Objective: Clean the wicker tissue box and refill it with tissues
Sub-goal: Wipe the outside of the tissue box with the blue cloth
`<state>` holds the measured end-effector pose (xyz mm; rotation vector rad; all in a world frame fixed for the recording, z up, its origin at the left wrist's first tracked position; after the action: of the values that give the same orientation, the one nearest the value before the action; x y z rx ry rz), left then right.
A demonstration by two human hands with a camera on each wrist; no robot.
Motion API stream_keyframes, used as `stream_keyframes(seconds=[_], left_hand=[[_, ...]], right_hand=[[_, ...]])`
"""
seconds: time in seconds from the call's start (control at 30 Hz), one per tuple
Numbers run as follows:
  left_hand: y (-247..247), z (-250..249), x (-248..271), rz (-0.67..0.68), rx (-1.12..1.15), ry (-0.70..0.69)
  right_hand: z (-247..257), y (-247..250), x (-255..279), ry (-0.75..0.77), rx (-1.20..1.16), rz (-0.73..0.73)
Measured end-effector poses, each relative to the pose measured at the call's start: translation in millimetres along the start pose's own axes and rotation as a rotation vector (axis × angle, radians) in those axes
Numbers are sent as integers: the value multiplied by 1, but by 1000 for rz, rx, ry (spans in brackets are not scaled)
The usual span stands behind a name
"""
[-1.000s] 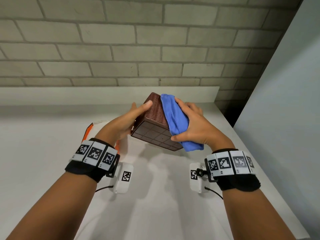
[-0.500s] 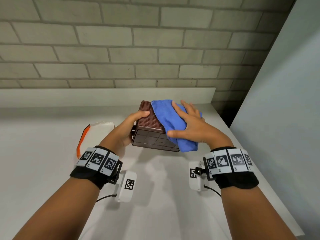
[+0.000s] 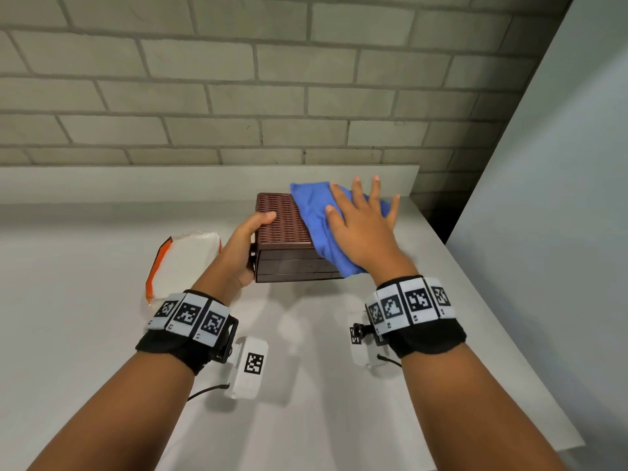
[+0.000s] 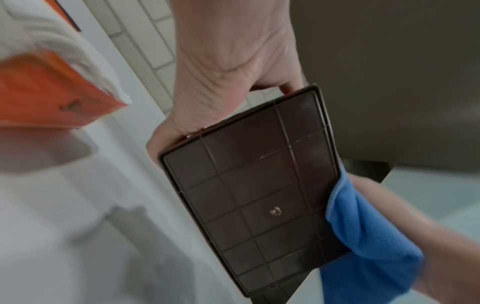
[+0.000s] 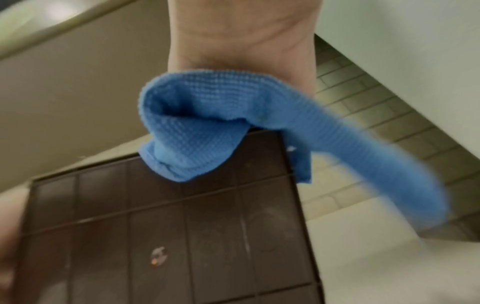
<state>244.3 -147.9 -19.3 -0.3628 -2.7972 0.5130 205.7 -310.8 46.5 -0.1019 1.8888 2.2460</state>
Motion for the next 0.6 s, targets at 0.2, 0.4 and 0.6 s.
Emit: stream_keyframes(seconds=[0.2, 0.4, 0.6], left_hand=[[-6, 1, 3, 36, 30, -21], [-6, 5, 11, 7, 23, -24], [8, 4, 17, -93, 90, -31]], right_hand=[[34, -3, 7, 66, -92, -69], [47, -4, 17, 207, -197, -96], [1, 3, 4, -14, -564, -226]])
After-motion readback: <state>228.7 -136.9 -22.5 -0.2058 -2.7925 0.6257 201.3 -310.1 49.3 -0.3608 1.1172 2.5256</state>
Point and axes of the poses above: each hand's wrist, its own x-axis away from the middle knuckle, its own y-axis out of the back of the hand, z = x × y, the point moved 7 cm from there along -x, towards the middle knuckle, and after that the axes turned 5 degrees about x, right-handed, at the moved point
